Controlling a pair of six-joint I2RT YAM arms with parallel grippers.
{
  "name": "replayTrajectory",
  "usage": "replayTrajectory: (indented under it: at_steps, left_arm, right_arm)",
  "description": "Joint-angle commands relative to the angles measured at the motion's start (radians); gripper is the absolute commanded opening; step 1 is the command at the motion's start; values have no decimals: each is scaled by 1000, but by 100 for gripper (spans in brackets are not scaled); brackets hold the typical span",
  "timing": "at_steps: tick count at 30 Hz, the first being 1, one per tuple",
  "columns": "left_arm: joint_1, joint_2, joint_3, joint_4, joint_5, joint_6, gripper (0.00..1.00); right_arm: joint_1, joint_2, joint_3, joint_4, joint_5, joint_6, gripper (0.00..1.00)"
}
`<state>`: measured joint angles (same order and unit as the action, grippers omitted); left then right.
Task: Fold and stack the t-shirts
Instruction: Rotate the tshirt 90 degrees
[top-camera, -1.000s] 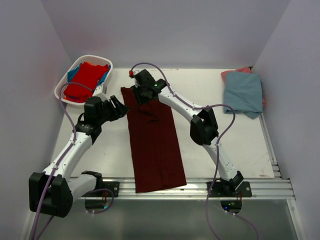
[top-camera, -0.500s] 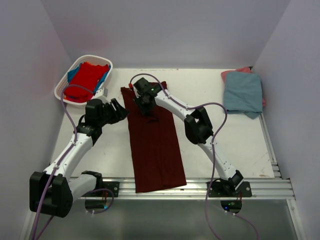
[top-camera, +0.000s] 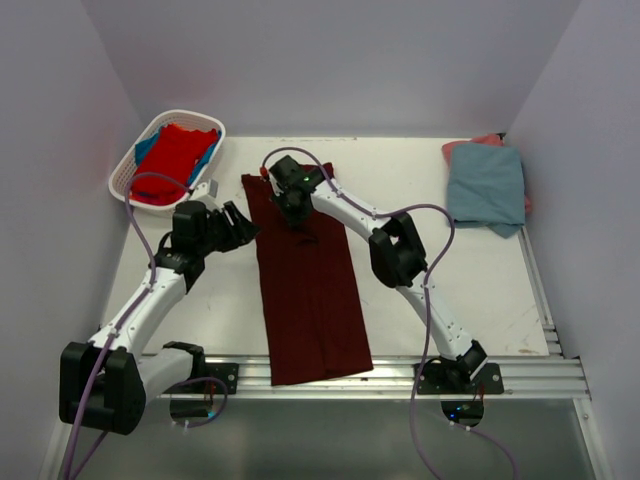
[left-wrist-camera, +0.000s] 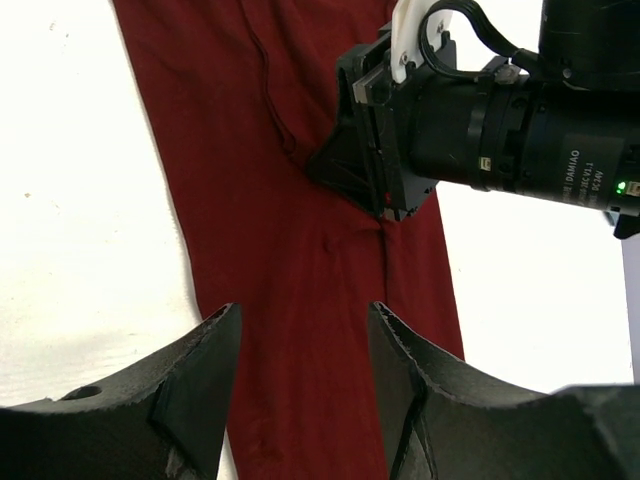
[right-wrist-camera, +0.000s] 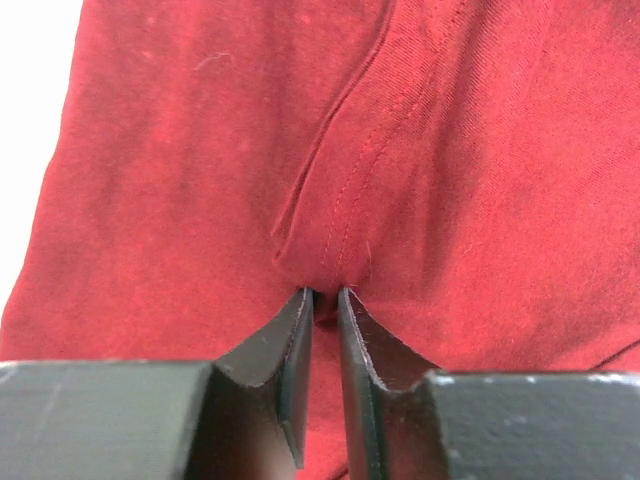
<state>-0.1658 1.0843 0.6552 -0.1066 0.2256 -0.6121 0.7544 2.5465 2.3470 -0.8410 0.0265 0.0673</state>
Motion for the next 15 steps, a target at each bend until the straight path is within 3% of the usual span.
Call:
replayTrajectory:
  at_steps: [1,5,15]
  left_arm:
    - [3,17,-26,18,37,37,56]
    - [3,72,-86,88,90,31,55]
    - [2,201,-131,278,175,11,53]
  right_arm:
    - [-10,-54,-29,36,-11,12,19]
    - [-30,-101,-86,78,-23,28,15]
    - [-147,-203,-273,262,-327,147,10]
